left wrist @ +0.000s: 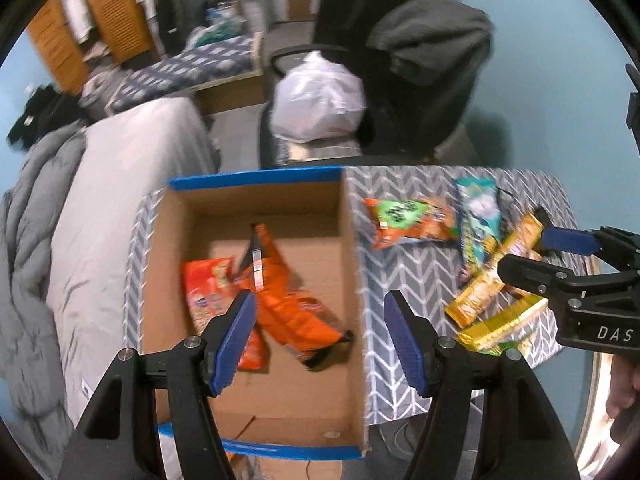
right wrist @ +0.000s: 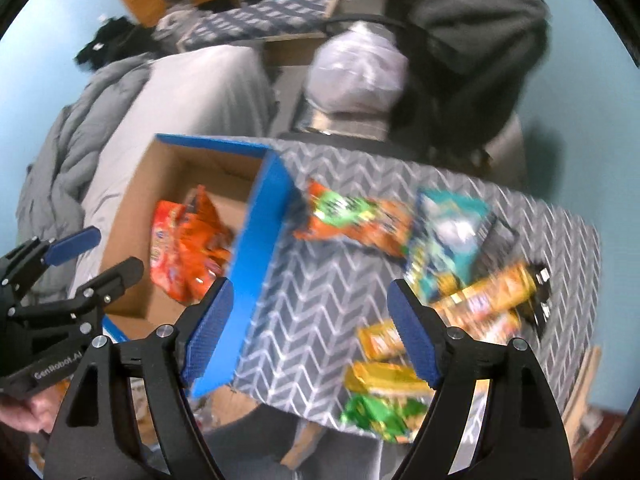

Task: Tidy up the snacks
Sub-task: 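Move both tools back over the remaining snacks on the table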

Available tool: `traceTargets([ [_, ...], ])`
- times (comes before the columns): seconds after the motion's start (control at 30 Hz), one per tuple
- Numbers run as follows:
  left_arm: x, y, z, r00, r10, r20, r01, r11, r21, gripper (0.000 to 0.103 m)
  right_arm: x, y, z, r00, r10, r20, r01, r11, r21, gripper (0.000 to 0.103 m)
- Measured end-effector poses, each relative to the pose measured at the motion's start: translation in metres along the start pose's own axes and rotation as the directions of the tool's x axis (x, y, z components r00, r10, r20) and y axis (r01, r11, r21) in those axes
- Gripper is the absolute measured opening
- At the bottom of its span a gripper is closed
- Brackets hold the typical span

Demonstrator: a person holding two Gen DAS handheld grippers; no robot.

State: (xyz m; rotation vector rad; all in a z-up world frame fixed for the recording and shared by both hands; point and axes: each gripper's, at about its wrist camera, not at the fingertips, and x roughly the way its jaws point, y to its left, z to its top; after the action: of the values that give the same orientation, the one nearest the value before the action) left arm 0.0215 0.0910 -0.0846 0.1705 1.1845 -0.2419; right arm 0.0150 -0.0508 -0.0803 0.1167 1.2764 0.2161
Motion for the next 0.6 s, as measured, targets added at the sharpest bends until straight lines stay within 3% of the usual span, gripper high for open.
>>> traceTargets([
  [0.27,0.013,-0.060,0.001,0.998,-0.067,-0.012,0.068,0.982,0.176,0.068,-0.010,-0.062,-0.050,0.999,-0.042,-0.033,0.048,0.976,0.212,0.080],
  [0.6,0.046,-0.124,-0.022,0.992,-0.086,-0.088,0.113,0.923,0.367,0.067,0.002,-0.120,-0.120,0.994,-0.042,-0.102,0.083,0.889,0.449,0.080],
])
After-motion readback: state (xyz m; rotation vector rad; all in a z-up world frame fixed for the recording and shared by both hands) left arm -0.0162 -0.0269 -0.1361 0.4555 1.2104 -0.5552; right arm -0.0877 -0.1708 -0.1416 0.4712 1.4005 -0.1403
